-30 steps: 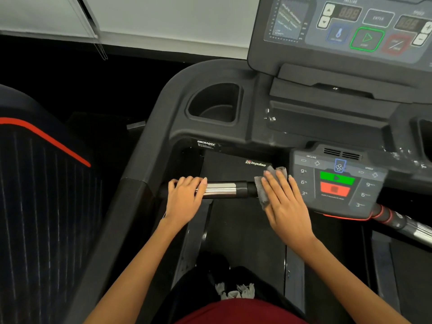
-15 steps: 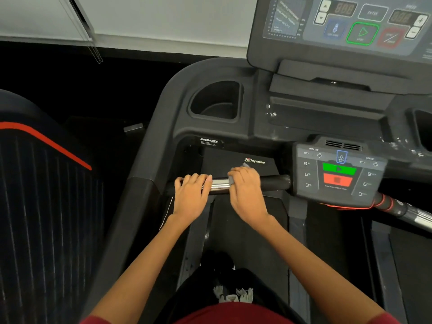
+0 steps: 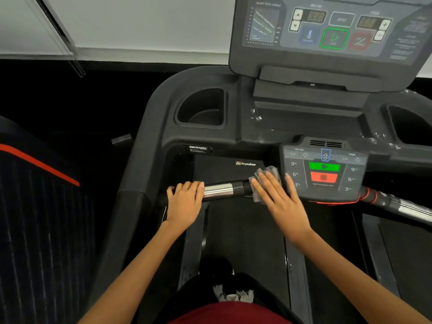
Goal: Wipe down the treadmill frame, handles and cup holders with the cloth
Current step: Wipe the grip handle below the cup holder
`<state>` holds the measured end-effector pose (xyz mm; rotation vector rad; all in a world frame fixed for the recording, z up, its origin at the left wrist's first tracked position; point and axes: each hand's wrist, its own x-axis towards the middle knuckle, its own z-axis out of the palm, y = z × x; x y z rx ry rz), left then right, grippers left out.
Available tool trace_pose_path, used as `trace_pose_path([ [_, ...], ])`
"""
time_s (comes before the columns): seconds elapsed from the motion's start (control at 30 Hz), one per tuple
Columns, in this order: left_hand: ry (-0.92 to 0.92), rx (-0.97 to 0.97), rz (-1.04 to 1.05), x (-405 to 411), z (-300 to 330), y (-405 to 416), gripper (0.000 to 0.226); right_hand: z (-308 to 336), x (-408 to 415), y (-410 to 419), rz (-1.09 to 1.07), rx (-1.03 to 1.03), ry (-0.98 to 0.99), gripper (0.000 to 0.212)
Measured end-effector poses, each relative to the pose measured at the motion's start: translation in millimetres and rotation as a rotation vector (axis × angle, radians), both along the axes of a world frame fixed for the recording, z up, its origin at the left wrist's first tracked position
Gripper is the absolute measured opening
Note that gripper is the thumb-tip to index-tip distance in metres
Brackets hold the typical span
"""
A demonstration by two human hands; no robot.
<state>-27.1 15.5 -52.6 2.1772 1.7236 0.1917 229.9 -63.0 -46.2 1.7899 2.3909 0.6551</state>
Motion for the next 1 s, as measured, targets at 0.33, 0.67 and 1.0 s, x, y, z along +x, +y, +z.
trace_pose_path([
  [0.33,0.057,-0.060,-0.032,22,9,1,0.035,22,-5,16,-0.097,-0.121,0.048,0.059],
  [0.67,0.020,-0.077,-0.049,40,11,7,0.038,30,-2,17,-0.106,-0.152,0.144,0.069],
  [1.0,0.044,-0.080,-0.041,41,10,6,0.037,23,13,-5,0.010,0.015,0.236,0.060],
])
